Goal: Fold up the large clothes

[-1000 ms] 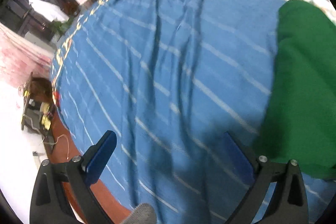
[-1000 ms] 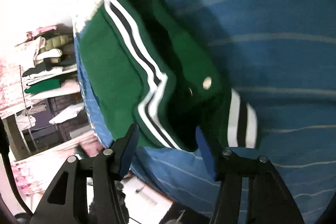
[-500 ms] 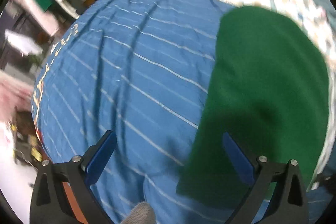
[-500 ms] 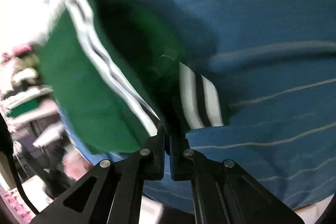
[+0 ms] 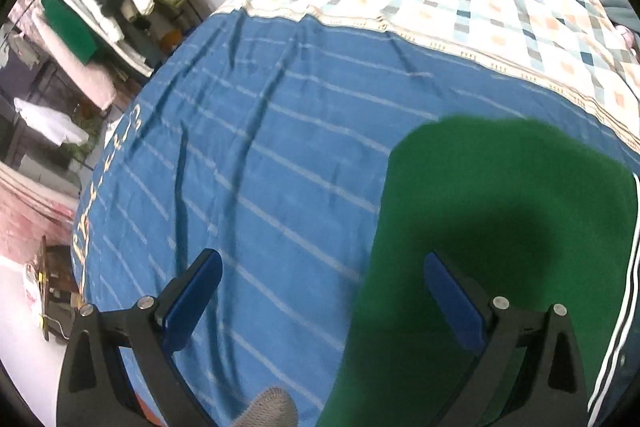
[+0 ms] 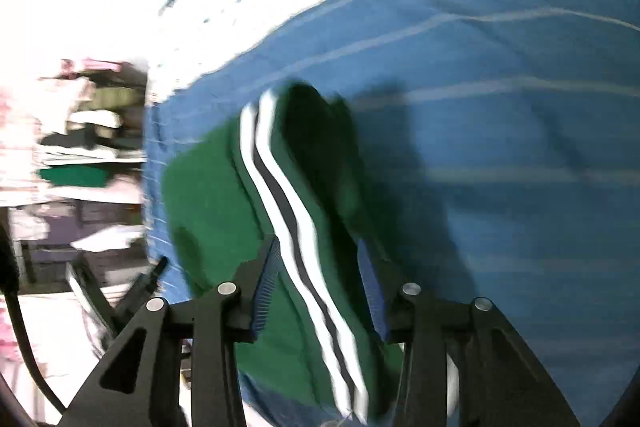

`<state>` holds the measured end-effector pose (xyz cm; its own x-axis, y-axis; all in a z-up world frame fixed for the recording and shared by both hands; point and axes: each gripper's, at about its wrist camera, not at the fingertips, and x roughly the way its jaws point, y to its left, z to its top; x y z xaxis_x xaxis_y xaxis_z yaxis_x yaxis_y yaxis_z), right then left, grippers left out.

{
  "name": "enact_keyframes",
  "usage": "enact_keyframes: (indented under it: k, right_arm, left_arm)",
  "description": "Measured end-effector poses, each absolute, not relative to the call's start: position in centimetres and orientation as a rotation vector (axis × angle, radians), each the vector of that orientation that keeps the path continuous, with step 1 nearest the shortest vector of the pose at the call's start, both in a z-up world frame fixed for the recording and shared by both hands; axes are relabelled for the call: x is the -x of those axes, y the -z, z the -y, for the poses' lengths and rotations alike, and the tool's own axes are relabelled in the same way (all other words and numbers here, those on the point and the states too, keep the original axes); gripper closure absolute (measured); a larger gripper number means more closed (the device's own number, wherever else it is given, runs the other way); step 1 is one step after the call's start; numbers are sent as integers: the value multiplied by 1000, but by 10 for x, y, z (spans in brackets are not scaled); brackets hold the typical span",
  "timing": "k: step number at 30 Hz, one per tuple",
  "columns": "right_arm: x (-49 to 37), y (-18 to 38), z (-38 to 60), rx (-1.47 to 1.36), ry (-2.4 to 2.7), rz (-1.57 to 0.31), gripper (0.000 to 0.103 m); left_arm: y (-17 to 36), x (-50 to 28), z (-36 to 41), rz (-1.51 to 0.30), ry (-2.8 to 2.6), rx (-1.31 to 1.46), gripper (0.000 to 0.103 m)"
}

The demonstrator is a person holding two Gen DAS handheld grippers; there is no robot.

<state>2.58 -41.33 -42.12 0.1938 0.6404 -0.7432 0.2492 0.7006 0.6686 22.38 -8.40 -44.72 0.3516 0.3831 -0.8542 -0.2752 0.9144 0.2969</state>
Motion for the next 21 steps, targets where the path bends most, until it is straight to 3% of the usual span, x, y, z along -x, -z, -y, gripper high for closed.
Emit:
enact_keyframes:
  k: [4, 5, 6, 11, 16, 21]
  right_arm:
    - [-74, 452, 381, -786, -377, -1446, 60]
    - [-81, 458, 381, -782, -378, -1444, 67]
    - [-85, 455, 377, -741, -367, -1430, 101]
    - [-110, 433, 401, -771, -230, -1299, 101]
    - [-126, 474, 383, -664, -210, -1503, 100]
    - [-108, 451, 404, -747, -338, -1506, 86]
  left_arm:
    - [469, -254, 97, -1150, -438, -192, 0]
    - [473, -258, 99, -1154, -443, -215, 0]
    - [475, -261, 99, -1159, -438, -229, 0]
    - [466, -260, 97, -1150, -375, -178, 0]
    - [461, -260, 103, -1159, -401, -224, 0]
    - [445, -234, 96, -1151, -434, -181, 0]
